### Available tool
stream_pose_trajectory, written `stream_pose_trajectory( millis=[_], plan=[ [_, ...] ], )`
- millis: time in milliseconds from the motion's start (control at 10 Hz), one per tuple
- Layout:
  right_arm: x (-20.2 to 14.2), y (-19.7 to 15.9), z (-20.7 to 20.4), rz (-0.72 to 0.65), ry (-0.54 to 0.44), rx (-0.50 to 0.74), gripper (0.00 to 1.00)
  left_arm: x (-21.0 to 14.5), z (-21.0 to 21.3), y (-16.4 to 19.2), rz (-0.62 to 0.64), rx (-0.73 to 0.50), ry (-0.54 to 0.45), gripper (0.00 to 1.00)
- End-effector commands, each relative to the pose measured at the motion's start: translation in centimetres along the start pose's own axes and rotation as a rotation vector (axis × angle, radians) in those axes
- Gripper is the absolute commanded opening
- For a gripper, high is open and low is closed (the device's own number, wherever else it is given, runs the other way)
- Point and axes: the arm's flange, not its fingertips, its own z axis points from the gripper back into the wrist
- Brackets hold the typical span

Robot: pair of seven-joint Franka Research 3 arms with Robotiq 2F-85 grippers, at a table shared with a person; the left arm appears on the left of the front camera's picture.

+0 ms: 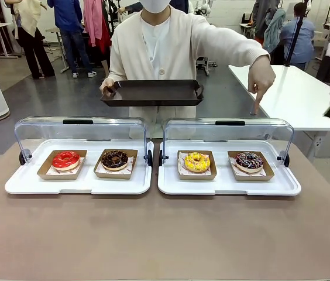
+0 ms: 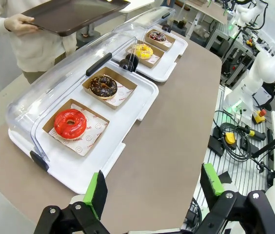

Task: Provide the desired donut to the person.
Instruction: Pick up and lift the Paper togo box containing the Donut pointed at by the person.

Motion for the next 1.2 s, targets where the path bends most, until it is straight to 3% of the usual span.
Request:
stream_pose_trajectory(
  millis=[0, 300, 400, 1100],
  plan=[
    [1.0, 1.2, -3.5, 0.064, -0.054, -0.066, 1.0, 0.0, 0.1, 0.0, -0.008, -0.006, -0.017, 1.0],
    [1.8, 1.8, -6.6, 0.111, 0.007, -0.085, 1.0, 0.0, 0.1, 0.0, -0.008, -0.006, -0.017, 1.0],
    [1.8, 1.0, -4.9, 0.069, -0.01, -0.057, 1.0, 0.0, 0.1, 0.0, -0.008, -0.006, -0.017, 1.0],
    [1.7, 1.2, -5.1, 0.077, -0.011, -0.072, 1.0, 0.0, 0.1, 0.0, -0.008, -0.006, -0.017, 1.0]
  ],
)
